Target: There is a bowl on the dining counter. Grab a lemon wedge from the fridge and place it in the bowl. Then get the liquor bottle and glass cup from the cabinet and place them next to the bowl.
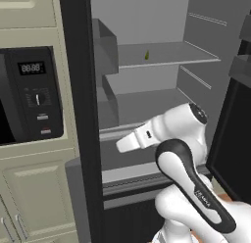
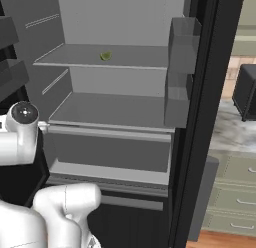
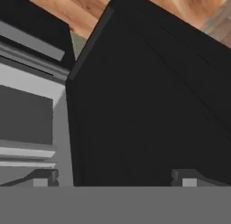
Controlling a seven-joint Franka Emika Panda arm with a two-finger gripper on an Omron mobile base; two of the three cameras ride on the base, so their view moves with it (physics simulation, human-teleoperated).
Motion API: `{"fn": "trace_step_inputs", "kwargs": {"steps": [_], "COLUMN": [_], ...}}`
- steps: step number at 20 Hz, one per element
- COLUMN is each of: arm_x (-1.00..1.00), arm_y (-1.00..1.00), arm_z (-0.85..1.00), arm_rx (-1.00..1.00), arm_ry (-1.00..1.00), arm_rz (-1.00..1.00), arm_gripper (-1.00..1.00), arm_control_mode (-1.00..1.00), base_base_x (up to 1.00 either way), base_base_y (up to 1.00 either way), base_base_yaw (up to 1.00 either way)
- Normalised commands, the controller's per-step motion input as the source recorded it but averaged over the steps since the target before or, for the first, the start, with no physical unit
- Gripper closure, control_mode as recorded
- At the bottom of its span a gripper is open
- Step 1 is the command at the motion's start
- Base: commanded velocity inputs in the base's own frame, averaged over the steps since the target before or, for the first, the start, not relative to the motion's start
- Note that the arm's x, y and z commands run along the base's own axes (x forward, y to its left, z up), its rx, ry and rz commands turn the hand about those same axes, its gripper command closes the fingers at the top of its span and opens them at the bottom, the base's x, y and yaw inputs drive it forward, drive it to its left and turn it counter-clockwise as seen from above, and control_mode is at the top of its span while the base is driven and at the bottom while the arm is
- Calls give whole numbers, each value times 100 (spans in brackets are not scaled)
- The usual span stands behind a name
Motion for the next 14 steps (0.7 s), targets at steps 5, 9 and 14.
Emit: {"fn": "trace_step_inputs", "kwargs": {"steps": [5, 9, 14], "arm_x": [34, 36, 16], "arm_y": [-47, -11, -4], "arm_z": [62, 81, 62], "arm_rx": [-6, -15, -10], "arm_ry": [-12, -16, -2], "arm_rz": [-36, -40, -19], "arm_gripper": [-100, -100, -100], "arm_control_mode": [-100, -100, -100], "base_base_x": [0, 0, 0], "base_base_y": [0, 0, 0], "base_base_yaw": [0, 0, 0]}}
